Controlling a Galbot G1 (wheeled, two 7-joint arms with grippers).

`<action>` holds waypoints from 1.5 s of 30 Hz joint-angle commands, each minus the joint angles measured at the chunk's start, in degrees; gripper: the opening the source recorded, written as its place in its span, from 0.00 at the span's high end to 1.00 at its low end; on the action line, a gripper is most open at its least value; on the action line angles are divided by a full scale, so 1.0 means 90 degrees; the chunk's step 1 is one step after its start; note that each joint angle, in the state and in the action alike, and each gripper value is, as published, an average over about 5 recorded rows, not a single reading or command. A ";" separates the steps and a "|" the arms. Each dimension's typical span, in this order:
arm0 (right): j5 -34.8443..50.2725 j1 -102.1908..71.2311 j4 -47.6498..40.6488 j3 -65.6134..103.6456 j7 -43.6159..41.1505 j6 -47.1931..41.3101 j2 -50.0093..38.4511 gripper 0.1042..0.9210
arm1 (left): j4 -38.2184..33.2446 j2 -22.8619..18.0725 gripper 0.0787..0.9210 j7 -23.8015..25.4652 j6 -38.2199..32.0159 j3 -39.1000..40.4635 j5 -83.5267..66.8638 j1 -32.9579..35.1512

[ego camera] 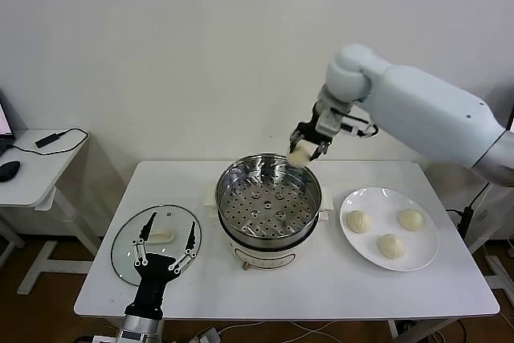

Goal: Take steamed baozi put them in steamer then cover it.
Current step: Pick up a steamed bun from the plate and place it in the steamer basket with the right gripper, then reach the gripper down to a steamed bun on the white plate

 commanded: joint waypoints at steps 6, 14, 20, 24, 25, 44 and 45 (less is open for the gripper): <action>-0.1103 -0.0772 -0.0199 -0.0124 0.0189 0.0232 0.0587 0.40 | -0.0011 -0.0014 0.12 -0.0003 -0.0015 -0.0029 -0.0011 0.0014; -0.1697 -0.1085 -0.1033 0.0229 0.0655 0.0170 0.1248 0.43 | -0.0071 -0.0008 0.12 -0.0010 -0.0053 -0.0114 -0.0051 0.0047; -0.1930 -0.1201 -0.1581 0.0393 0.0809 0.0270 0.1607 0.43 | -0.0050 -0.0022 0.12 -0.0013 -0.0095 -0.0118 -0.0055 0.0048; -0.2041 -0.1236 -0.1809 0.0449 0.0941 0.0322 0.1751 0.41 | -0.0023 -0.0018 0.12 -0.0013 -0.0107 -0.0131 -0.0057 0.0035; -0.2069 -0.1243 -0.1839 0.0455 0.0978 0.0333 0.1772 0.39 | -0.0015 -0.0015 0.12 -0.0013 -0.0107 -0.0135 -0.0061 0.0029; 0.2174 0.0420 -0.0957 -0.0168 -0.0273 -0.1511 -0.0334 0.12 | 0.0039 0.0014 0.12 -0.0009 -0.0090 -0.0080 -0.0090 -0.0042; 0.2700 0.0635 -0.1100 -0.0386 -0.0290 -0.1739 -0.0541 0.12 | 0.0043 0.0020 0.12 -0.0009 -0.0093 -0.0075 -0.0089 -0.0044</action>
